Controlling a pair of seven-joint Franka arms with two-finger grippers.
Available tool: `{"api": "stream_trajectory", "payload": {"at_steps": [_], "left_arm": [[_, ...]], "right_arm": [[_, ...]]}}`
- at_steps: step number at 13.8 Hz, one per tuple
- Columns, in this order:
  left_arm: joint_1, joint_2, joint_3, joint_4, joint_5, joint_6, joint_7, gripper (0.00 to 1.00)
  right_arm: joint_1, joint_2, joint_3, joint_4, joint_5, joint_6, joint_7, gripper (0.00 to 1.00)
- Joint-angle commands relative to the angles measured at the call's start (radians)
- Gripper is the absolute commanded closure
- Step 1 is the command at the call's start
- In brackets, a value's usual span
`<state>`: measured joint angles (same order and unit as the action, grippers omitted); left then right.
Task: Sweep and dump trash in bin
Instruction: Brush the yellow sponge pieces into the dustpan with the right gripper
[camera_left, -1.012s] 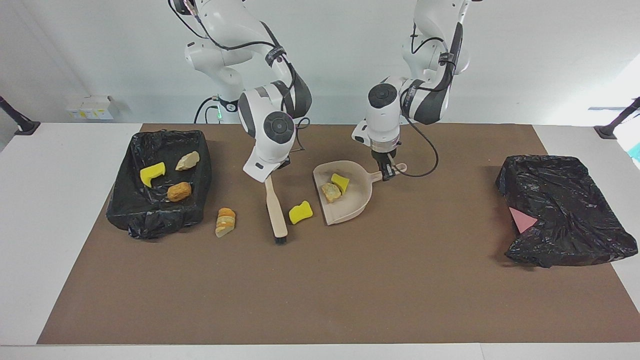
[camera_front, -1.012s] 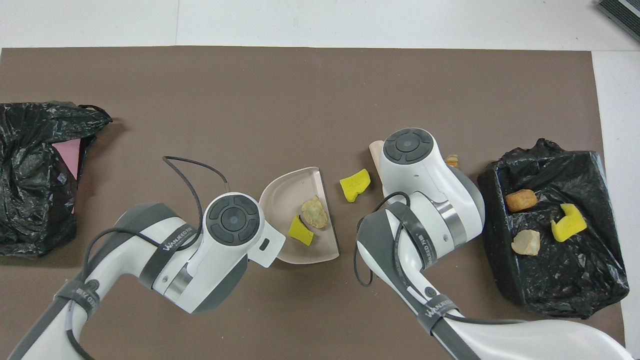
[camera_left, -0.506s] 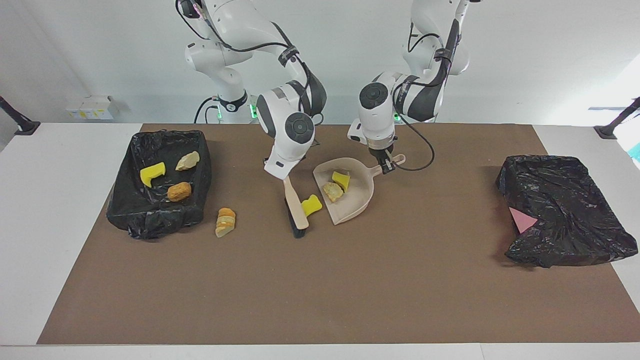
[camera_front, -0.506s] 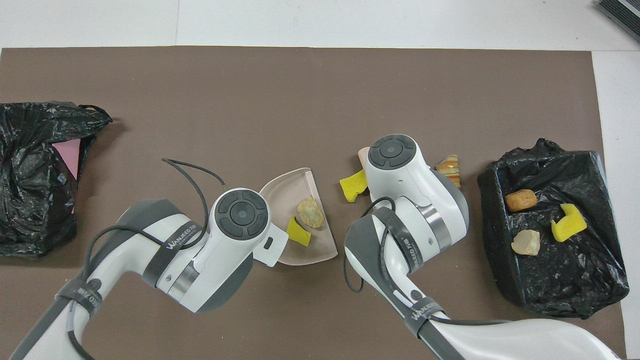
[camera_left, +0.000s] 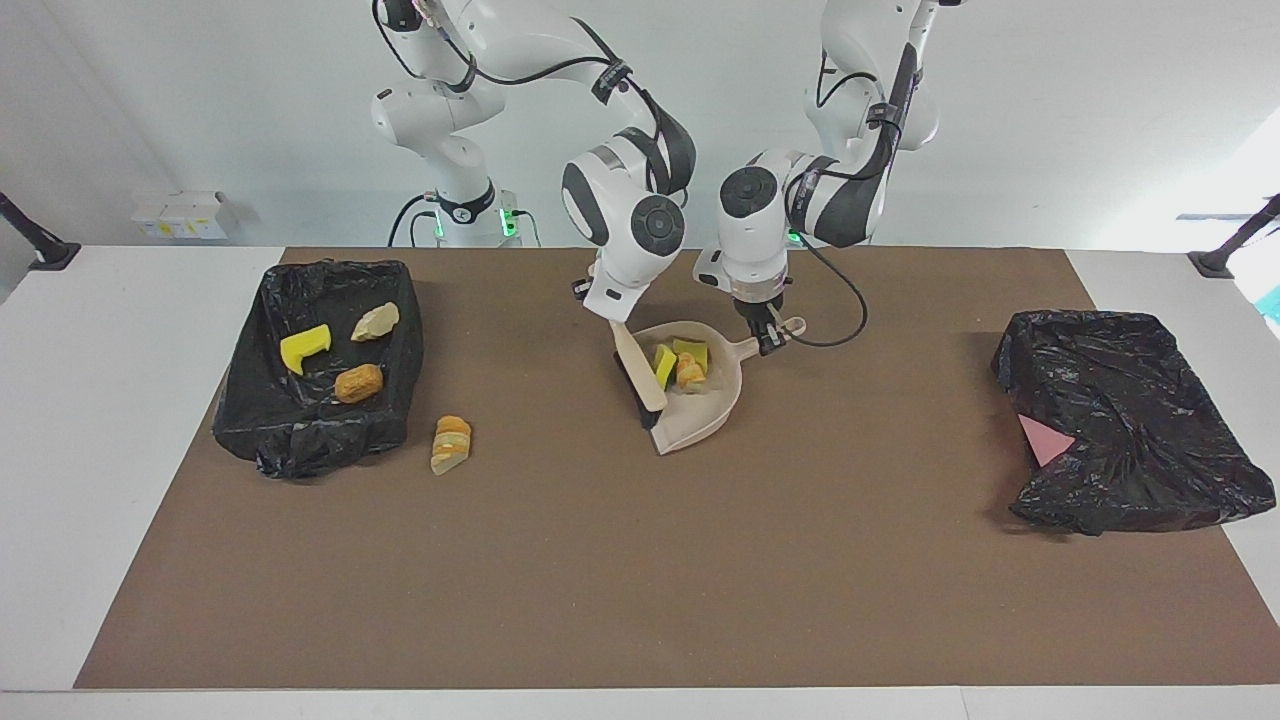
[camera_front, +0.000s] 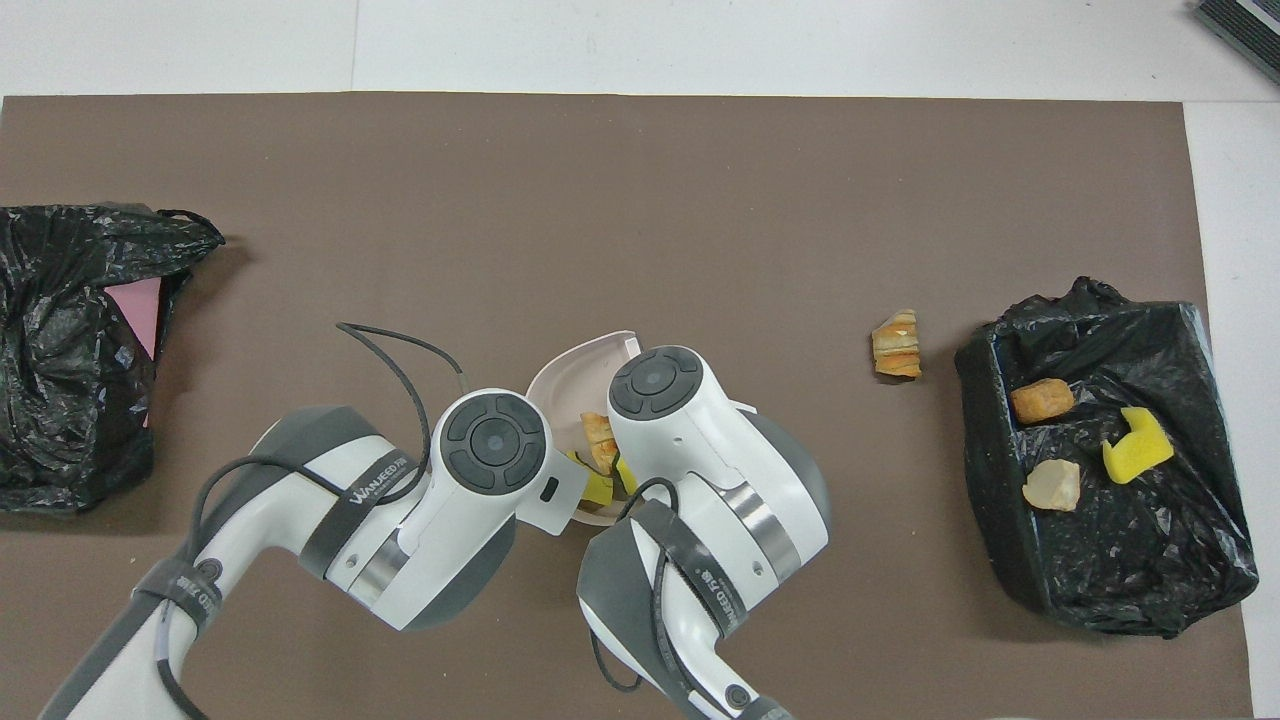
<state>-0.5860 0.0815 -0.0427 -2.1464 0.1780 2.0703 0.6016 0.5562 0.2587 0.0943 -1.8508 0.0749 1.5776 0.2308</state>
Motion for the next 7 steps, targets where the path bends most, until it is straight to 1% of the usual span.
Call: {"api": "stream_trajectory", "payload": {"at_steps": [1,4,7], "left_arm": [[0.014,-0.002,0.003,-0.020,-0.008,0.070,-0.005,1.00],[0.040,0.006,0.004,-0.013,-0.067,0.088,0.021,1.00],[0.052,0.012,0.004,-0.015,-0.071,0.126,0.027,1.00]], "right_arm": [[-0.025,-0.018,-0.010,0.027,0.029,-0.030,-0.001,1.00],[-0.074,-0.027,-0.015,0.080,0.011,-0.094,-0.014,1.00],[-0.134,-0.051,-0.025,0.098,-0.013,-0.140,-0.011,1.00]]}}
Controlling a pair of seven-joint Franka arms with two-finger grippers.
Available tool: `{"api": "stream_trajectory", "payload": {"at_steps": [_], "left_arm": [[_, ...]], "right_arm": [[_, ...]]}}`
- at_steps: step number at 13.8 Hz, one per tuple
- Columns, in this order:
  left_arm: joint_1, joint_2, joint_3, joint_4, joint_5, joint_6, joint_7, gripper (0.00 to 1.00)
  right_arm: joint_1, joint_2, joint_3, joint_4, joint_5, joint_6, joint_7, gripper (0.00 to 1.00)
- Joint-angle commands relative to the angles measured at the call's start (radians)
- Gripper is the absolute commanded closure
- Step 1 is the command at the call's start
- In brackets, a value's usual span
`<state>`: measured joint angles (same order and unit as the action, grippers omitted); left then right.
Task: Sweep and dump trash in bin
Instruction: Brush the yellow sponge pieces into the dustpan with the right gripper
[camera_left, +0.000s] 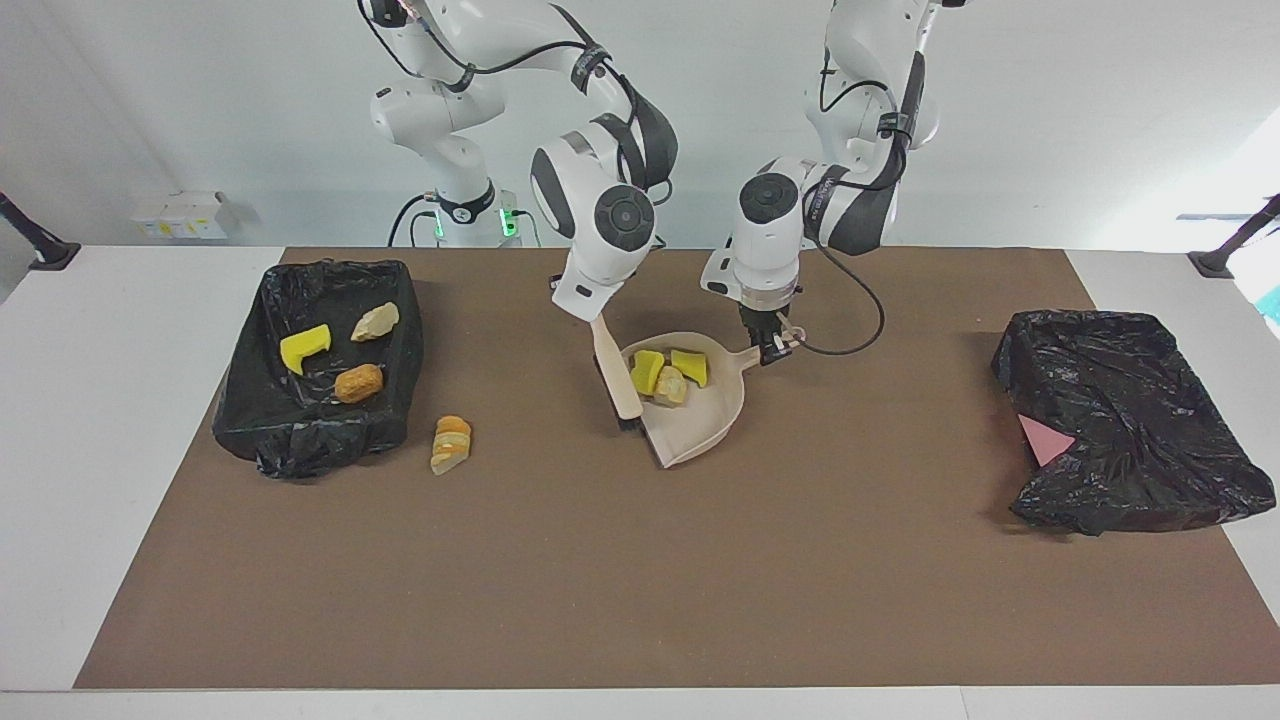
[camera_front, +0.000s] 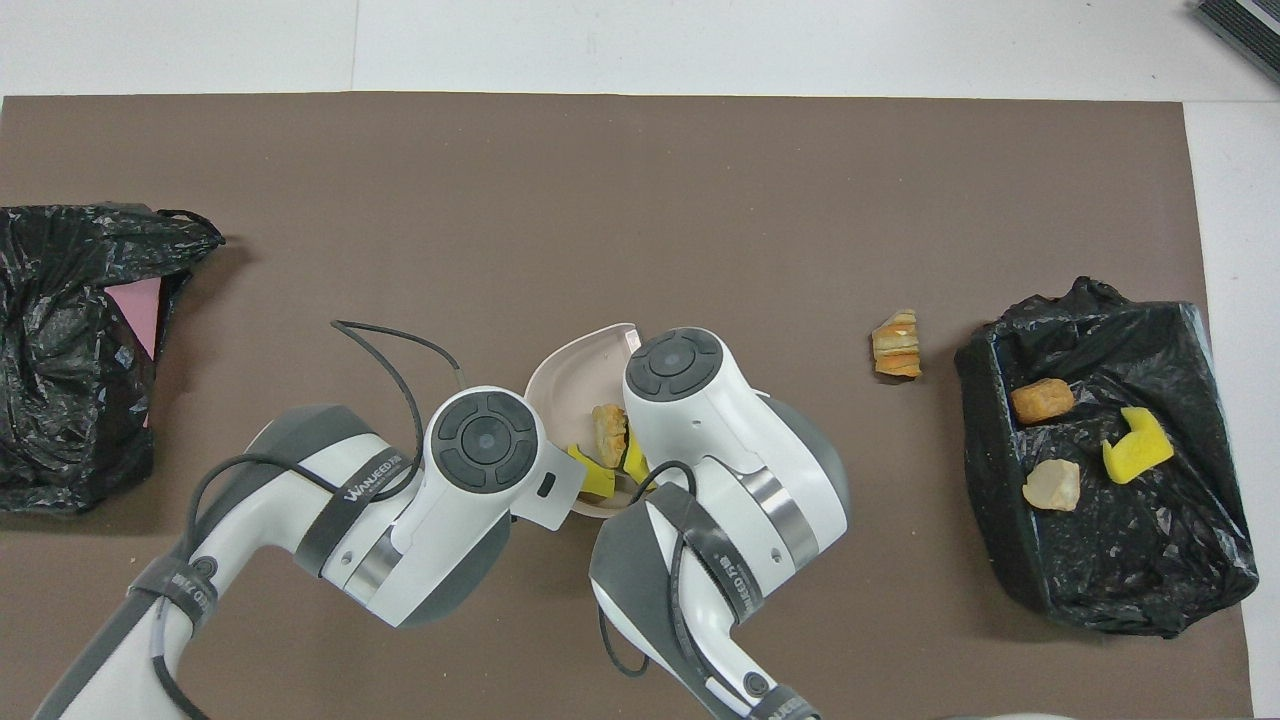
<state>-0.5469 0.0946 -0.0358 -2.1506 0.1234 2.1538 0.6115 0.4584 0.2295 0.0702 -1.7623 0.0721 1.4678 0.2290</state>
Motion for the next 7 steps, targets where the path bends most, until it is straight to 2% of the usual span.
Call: {"api": "stream_trajectory", "payload": {"at_steps": [1,4,7], "left_arm": [[0.024,0.005,-0.004,-0.009,-0.018,0.060,0.022,1.00],[0.054,0.014,-0.003,0.001,-0.099,0.078,0.062,1.00],[0.140,-0.012,-0.004,-0.008,-0.175,0.084,0.215,1.00]], "right_arm": [[-0.056,-0.031,-0.003,0.009,-0.046,-0.056,0.001,1.00],[-0.128,-0.048,-0.003,0.004,-0.176,-0.095,0.001,1.00],[-0.197,-0.045,-0.001,-0.008,-0.293,-0.054,0.096,1.00]]}}
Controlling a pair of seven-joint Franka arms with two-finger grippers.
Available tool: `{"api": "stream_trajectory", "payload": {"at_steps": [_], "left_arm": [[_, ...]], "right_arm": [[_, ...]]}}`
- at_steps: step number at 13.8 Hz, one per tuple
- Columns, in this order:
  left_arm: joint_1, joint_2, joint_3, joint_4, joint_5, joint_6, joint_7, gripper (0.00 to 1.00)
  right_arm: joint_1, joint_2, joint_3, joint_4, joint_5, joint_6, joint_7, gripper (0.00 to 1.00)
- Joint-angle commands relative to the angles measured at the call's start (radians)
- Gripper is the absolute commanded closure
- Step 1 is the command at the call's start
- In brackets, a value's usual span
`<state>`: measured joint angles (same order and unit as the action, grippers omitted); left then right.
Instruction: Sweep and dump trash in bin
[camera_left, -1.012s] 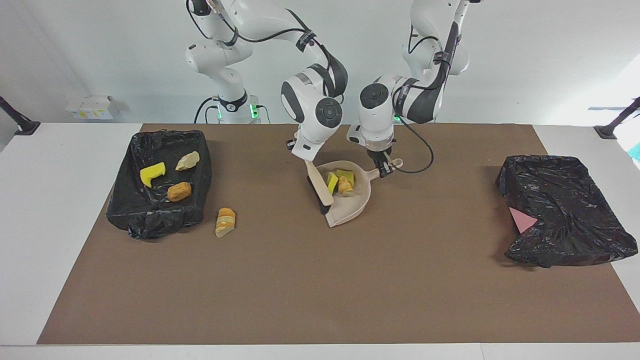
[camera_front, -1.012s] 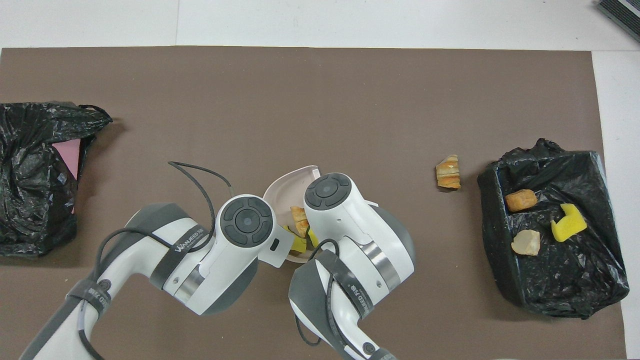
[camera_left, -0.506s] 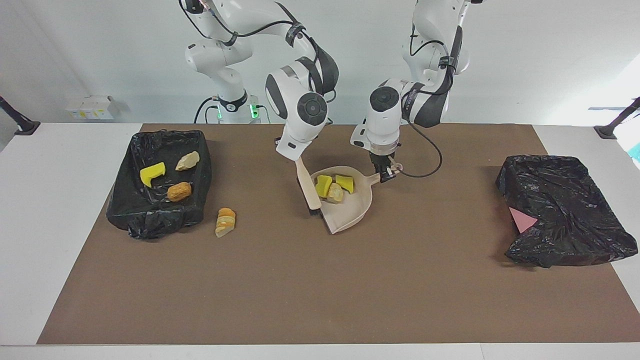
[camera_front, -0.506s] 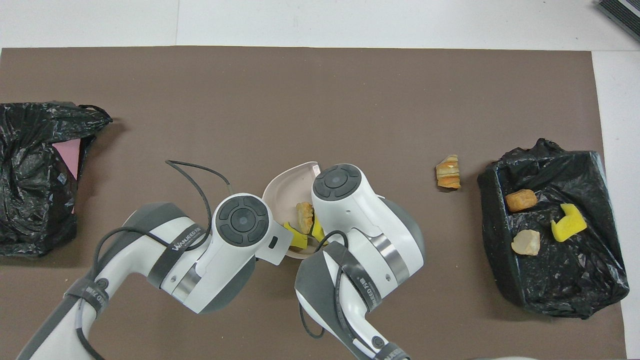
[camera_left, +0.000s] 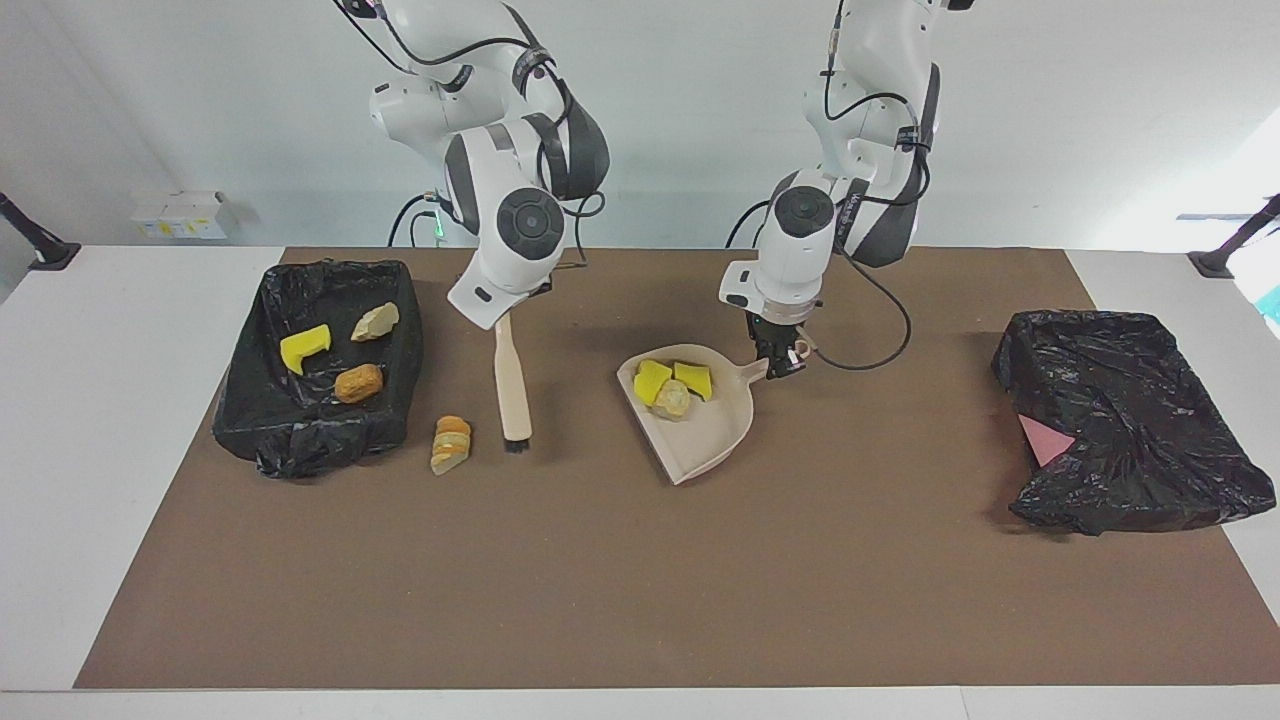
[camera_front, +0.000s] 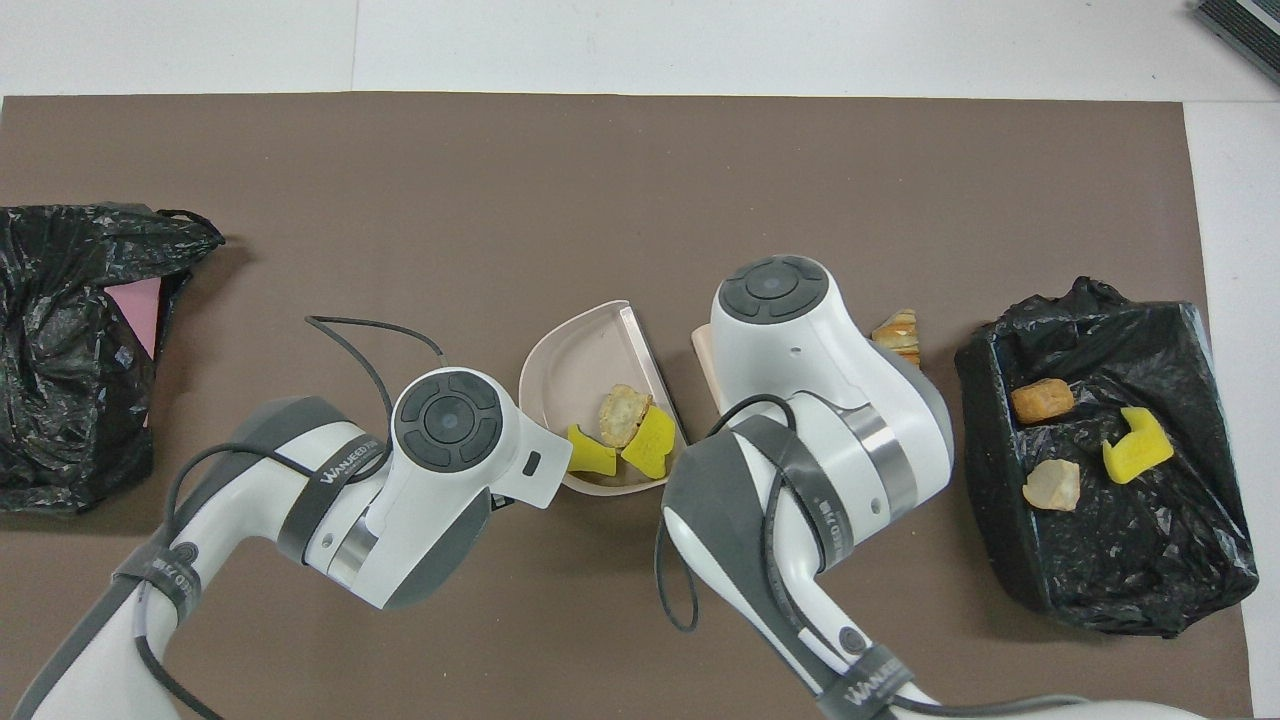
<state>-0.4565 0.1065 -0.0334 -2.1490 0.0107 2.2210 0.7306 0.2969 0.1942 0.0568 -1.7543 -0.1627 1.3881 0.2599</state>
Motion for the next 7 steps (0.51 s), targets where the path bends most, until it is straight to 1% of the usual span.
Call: {"api": "stream_trajectory", "payload": {"at_steps": [1,2,3,4,7], "left_arm": [[0.083,-0.028,-0.007,-0.015,-0.099,0.031,0.169,1.00],[0.119,-0.028,-0.008,-0.026,-0.135,0.061,0.243,1.00],[0.127,-0.033,-0.008,-0.035,-0.168,0.074,0.281,1.00],[0.127,-0.034,-0.007,-0.026,-0.170,0.065,0.295,1.00],[0.111,-0.030,-0.007,-0.011,-0.172,0.057,0.247,1.00]], "right_arm": [[-0.054,-0.015,0.012,-0.049,-0.066,0.073,0.090,1.00],[-0.079,-0.027,0.012,-0.077,-0.066,0.107,0.096,1.00],[-0.090,-0.027,0.012,-0.097,-0.069,0.123,0.104,1.00],[-0.097,-0.028,0.012,-0.114,-0.069,0.137,0.116,1.00],[-0.120,-0.045,0.012,-0.198,-0.069,0.167,0.125,1.00]]}}
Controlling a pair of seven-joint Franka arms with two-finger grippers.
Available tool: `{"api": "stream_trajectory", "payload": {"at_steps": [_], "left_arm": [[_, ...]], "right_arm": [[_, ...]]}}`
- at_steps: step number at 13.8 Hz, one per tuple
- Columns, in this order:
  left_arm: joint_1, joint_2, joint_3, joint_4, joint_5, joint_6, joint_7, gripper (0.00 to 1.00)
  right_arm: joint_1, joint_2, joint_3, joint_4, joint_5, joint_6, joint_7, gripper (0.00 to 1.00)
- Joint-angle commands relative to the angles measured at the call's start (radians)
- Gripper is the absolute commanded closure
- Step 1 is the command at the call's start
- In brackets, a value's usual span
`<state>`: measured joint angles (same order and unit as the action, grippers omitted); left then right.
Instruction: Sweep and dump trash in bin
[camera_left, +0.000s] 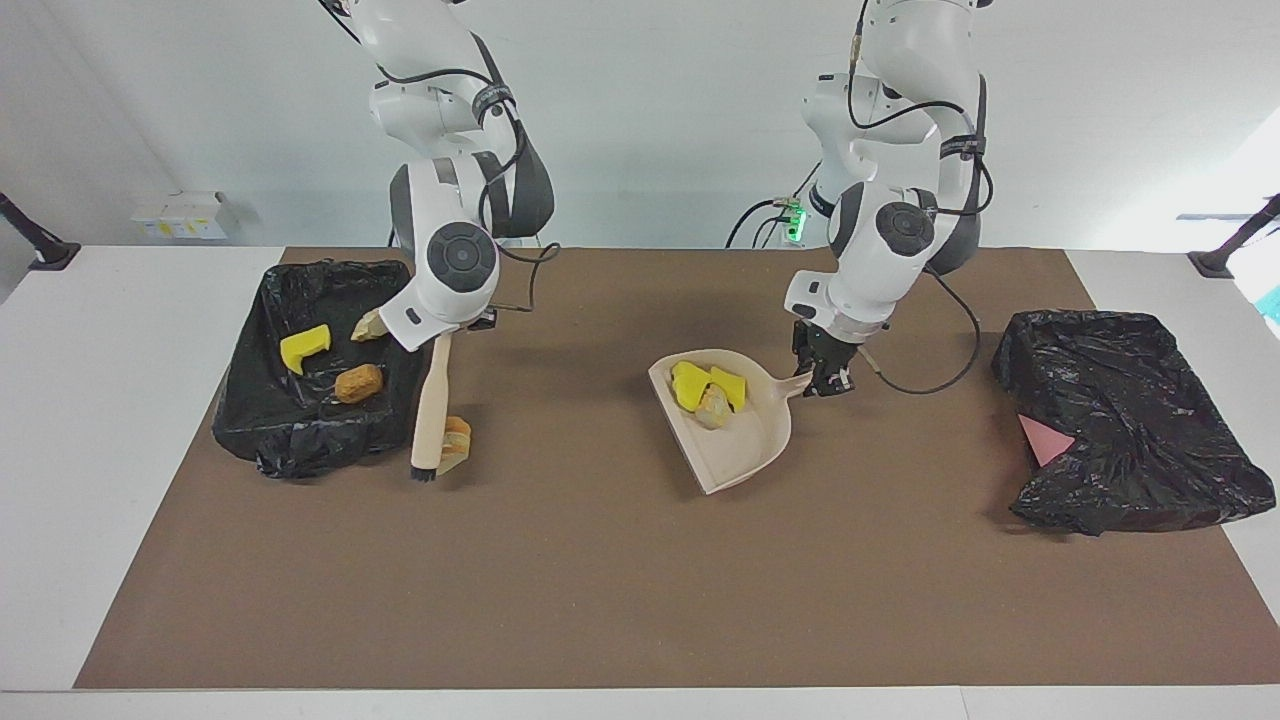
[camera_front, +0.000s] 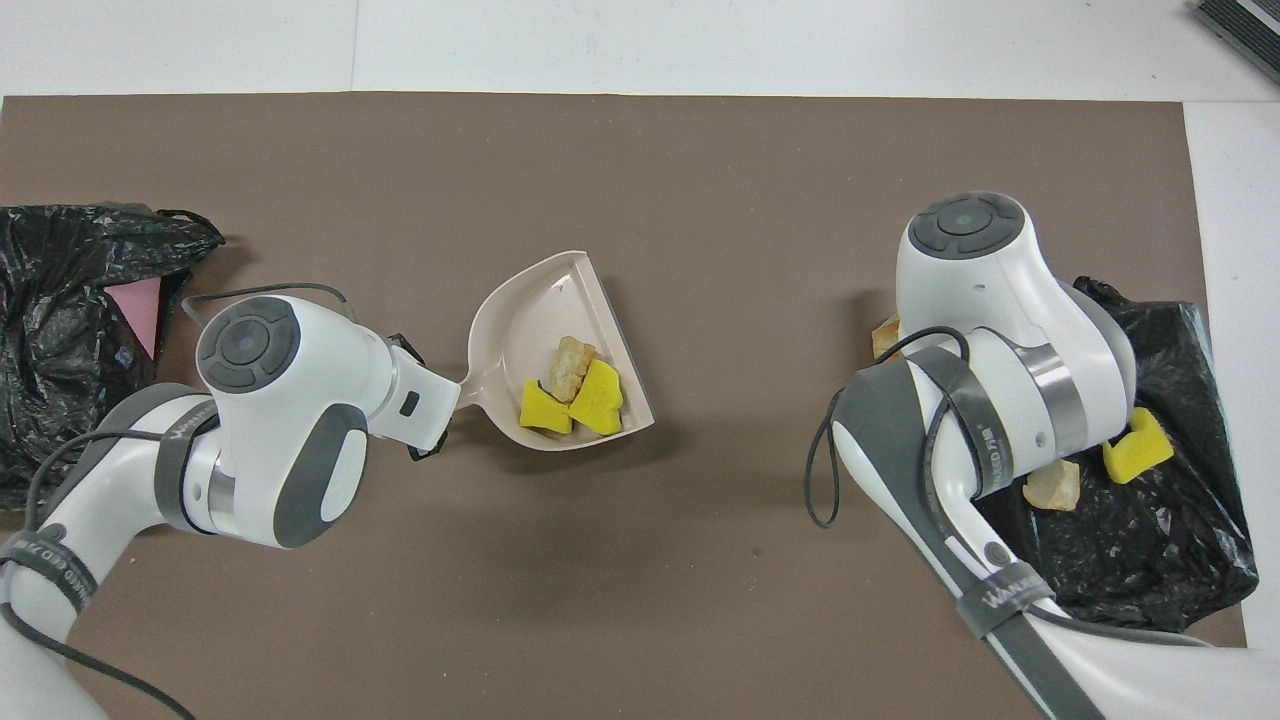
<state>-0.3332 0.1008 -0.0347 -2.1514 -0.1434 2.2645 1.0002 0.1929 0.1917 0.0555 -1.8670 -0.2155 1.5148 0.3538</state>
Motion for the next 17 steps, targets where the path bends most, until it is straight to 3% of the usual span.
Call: {"api": "stream_trajectory", "payload": {"at_steps": [1,5,8,17], "left_arm": [[-0.039,-0.021,-0.005,0.004,-0.012,0.003,-0.067,1.00],[-0.070,-0.021,-0.004,0.030,0.115,-0.078,-0.109,1.00],[-0.145,-0.041,-0.005,0.030,0.302,-0.153,-0.279,1.00],[-0.231,-0.053,-0.008,0.025,0.380,-0.331,-0.403,1.00]], "right_arm": [[-0.023,-0.049,0.014,-0.113,-0.016,0.066,0.039,1.00],[0.002,-0.032,0.020,-0.133,0.022,0.113,0.057,1.00],[0.058,-0.015,0.020,-0.135,0.132,0.140,0.057,1.00],[0.178,-0.015,0.020,-0.133,0.332,0.197,0.057,1.00]]}}
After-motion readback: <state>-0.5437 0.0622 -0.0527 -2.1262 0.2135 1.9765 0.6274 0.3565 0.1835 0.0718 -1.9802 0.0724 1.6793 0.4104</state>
